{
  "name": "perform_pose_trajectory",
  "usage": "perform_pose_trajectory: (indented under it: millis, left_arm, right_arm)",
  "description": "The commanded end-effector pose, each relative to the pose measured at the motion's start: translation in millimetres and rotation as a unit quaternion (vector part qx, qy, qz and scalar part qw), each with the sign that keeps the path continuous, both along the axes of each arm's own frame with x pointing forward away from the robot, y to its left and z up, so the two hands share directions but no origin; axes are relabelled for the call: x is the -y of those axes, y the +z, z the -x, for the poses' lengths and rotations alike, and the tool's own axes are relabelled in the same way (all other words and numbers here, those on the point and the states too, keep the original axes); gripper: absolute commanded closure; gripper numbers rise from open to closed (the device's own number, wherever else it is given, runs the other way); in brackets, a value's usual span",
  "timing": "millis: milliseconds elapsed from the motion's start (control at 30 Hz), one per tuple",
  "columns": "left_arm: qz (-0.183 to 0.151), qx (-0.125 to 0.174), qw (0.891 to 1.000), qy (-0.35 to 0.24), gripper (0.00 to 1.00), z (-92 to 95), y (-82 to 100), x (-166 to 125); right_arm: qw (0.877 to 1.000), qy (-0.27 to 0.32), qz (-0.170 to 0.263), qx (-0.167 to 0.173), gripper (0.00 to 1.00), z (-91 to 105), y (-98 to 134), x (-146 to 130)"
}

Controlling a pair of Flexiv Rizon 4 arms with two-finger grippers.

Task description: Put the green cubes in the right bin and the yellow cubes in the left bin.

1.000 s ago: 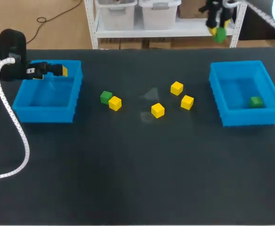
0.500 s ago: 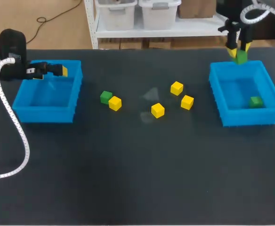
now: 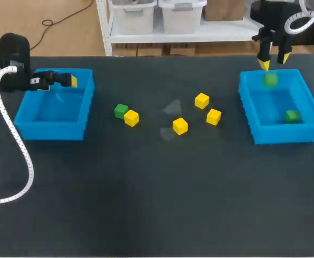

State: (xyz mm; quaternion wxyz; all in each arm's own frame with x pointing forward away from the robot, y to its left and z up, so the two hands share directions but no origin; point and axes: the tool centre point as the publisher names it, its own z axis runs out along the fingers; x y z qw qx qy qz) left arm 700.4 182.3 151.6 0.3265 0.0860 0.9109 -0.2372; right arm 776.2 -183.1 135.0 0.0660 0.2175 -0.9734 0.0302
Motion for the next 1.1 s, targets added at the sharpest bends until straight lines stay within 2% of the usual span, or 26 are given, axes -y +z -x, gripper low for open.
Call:
perform_pose_trajectory:
  millis: [33, 167, 300, 400, 533, 667, 800, 933, 1100]
  left_arm:
    - [0.005, 0.004, 1.000, -0.003, 0.00, 0.4, -1.7, -2]
    - [0.005, 0.004, 1.000, -0.003, 0.00, 0.4, -1.7, -2]
    - [0.005, 0.004, 1.000, -0.003, 0.00, 0.4, -1.7, -2]
    - [0.005, 0.004, 1.000, -0.003, 0.00, 0.4, -1.7, -2]
    - [0.005, 0.004, 1.000, -0.003, 0.00, 0.4, -1.7, -2]
    - [0.005, 0.004, 1.000, -0.003, 0.00, 0.4, -1.7, -2]
    - [0.005, 0.004, 1.000, -0.003, 0.00, 0.4, -1.7, -2]
    - [0.005, 0.004, 1.000, -0.003, 0.00, 0.4, -1.7, -2]
    - [0.005, 0.004, 1.000, -0.003, 0.00, 0.4, -1.7, -2]
  right_arm:
    - [0.993, 0.005, -0.046, 0.109, 0.00, 5.1, 1, -1]
    - [0.992, 0.015, -0.045, 0.113, 0.00, 0.9, 4, -8]
    - [0.991, 0.052, -0.047, 0.118, 0.00, -11.4, 9, -32]
    - [0.987, 0.089, -0.061, 0.118, 0.00, -23.6, 9, -64]
    - [0.977, 0.159, -0.086, 0.110, 0.00, -32.8, 6, -127]
    - [0.963, 0.219, -0.119, 0.099, 0.00, -23.5, 5, -188]
    - [0.947, 0.281, -0.134, 0.081, 0.00, -3.0, 4, -237]
    - [0.932, 0.329, -0.135, 0.071, 0.00, 11.4, 6, -270]
    - [0.922, 0.359, -0.130, 0.062, 0.00, 14.2, 2, -293]
